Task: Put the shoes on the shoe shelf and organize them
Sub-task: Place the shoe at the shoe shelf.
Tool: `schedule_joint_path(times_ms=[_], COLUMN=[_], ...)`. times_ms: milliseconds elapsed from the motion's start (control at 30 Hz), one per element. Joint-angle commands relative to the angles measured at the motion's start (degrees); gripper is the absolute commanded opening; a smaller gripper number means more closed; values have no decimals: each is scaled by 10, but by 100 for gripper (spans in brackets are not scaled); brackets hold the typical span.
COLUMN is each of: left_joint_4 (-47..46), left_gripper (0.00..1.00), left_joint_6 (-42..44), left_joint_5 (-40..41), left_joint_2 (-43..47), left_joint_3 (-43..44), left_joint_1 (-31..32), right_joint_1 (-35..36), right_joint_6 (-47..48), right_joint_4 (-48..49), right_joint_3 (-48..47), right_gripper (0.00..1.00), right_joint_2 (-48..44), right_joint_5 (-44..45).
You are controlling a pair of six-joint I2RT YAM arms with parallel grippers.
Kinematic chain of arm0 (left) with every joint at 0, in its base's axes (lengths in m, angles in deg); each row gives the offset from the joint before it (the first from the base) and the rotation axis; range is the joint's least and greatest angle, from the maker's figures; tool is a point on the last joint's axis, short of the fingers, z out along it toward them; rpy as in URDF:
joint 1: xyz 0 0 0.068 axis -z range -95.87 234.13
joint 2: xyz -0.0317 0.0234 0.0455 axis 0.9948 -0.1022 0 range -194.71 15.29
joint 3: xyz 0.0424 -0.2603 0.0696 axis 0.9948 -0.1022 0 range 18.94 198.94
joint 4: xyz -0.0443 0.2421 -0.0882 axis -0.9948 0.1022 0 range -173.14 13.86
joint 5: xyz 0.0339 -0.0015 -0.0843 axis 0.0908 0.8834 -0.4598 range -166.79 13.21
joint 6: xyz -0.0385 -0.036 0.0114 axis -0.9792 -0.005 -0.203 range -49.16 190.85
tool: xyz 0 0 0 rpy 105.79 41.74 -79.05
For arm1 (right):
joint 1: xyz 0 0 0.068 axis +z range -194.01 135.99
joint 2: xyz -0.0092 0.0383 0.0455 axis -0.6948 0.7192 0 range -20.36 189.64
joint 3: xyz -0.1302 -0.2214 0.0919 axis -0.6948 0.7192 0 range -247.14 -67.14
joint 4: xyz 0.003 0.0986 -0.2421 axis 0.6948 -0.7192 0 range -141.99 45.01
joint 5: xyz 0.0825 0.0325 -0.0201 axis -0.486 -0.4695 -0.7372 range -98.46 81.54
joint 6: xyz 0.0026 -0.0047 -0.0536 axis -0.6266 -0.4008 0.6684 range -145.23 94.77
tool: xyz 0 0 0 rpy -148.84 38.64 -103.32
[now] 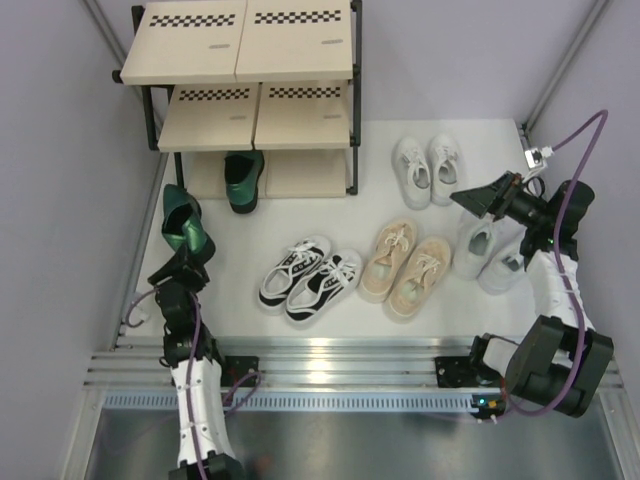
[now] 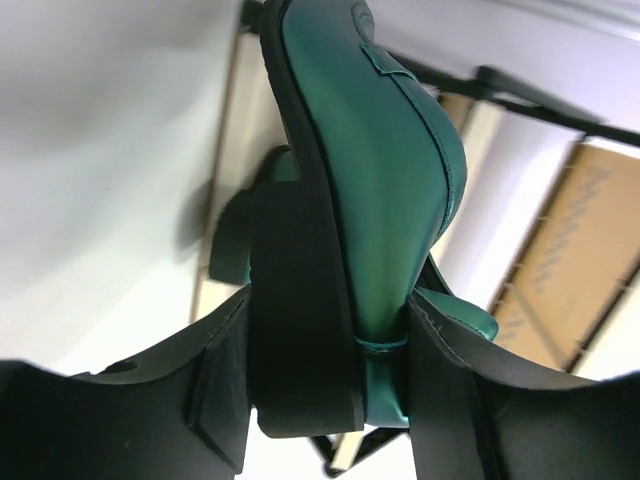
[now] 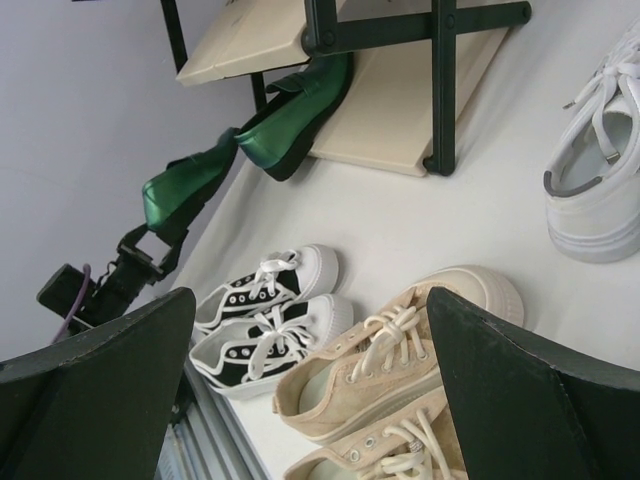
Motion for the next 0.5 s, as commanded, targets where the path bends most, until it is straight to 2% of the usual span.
schedule_joint_path(times_ms=[0, 100, 200, 467], left_joint_4=[-115, -185, -253, -301], left_gripper=[0, 0, 0, 0], left_joint_6=[7, 38, 55, 75], left_joint_5=[-53, -98, -122, -130], left_joint_2=[-48, -159, -232, -290], left_joint_3=[3, 15, 36, 54], left_joint_1=[-3, -3, -2, -3], right_joint_1=[-11, -14, -15, -20], right_joint_6=[10, 9, 7, 3], right_joint_4=[42, 44, 46, 55], right_joint_3=[1, 1, 1, 4], right_gripper=[100, 99, 99, 99], right_joint_2=[0, 1, 2, 4], right_joint_5=[-11, -11, -13, -15])
